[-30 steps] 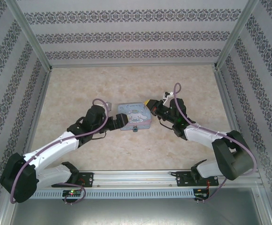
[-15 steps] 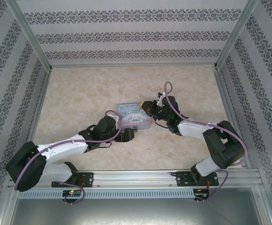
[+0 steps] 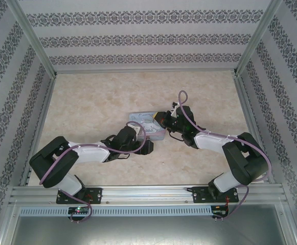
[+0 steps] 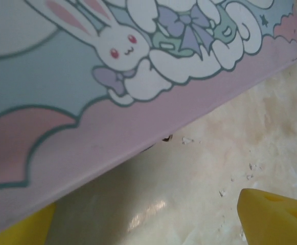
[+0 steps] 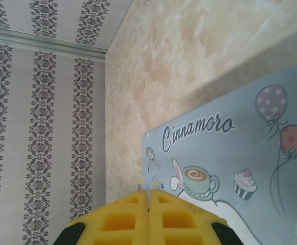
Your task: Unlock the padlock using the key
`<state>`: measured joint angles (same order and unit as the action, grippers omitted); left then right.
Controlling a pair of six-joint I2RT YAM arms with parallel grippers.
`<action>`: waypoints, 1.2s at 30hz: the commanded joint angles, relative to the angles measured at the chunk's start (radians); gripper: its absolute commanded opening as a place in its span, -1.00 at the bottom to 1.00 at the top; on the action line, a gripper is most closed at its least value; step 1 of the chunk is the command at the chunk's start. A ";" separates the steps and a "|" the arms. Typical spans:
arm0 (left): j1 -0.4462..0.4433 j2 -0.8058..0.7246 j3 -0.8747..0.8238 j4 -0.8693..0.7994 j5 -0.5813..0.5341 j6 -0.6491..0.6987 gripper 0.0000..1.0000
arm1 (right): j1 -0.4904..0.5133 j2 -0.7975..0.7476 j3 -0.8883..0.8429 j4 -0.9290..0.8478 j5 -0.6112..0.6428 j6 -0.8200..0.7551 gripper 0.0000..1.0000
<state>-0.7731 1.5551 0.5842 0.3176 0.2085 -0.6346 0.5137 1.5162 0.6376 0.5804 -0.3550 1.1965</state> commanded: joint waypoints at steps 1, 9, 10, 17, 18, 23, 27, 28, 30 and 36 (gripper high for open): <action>-0.012 0.046 0.035 0.111 0.001 0.065 0.79 | 0.009 -0.021 -0.009 -0.008 0.034 -0.019 -1.00; -0.012 0.107 0.033 0.155 -0.072 0.127 0.70 | 0.004 0.039 0.019 -0.002 0.042 -0.008 -1.00; -0.012 0.112 0.037 0.155 -0.080 0.137 0.69 | 0.001 0.047 0.023 0.002 0.045 -0.004 -1.00; -0.012 0.161 0.045 0.164 -0.097 0.194 0.63 | -0.018 0.086 0.033 0.008 0.057 0.014 -1.00; -0.012 0.169 0.045 0.171 -0.100 0.196 0.63 | -0.021 0.088 0.033 0.006 0.056 0.015 -1.00; -0.012 0.204 0.066 0.191 -0.099 0.201 0.61 | -0.027 0.103 0.028 0.007 0.056 0.020 -1.00; -0.012 0.228 0.091 0.187 -0.091 0.211 0.57 | -0.030 0.121 0.030 0.011 0.050 0.025 -1.00; -0.012 0.232 0.097 0.186 -0.088 0.213 0.57 | -0.030 0.124 0.030 0.010 0.049 0.025 -1.00; -0.012 0.241 0.107 0.183 -0.082 0.216 0.57 | -0.030 0.129 0.031 0.013 0.047 0.025 -1.00; -0.012 0.269 0.148 0.173 -0.052 0.217 0.56 | -0.038 0.139 0.031 0.015 0.039 0.025 -1.00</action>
<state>-0.7845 1.7676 0.6994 0.4805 0.1146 -0.4431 0.4858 1.6329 0.6556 0.5907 -0.3187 1.2121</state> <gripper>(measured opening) 0.783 0.064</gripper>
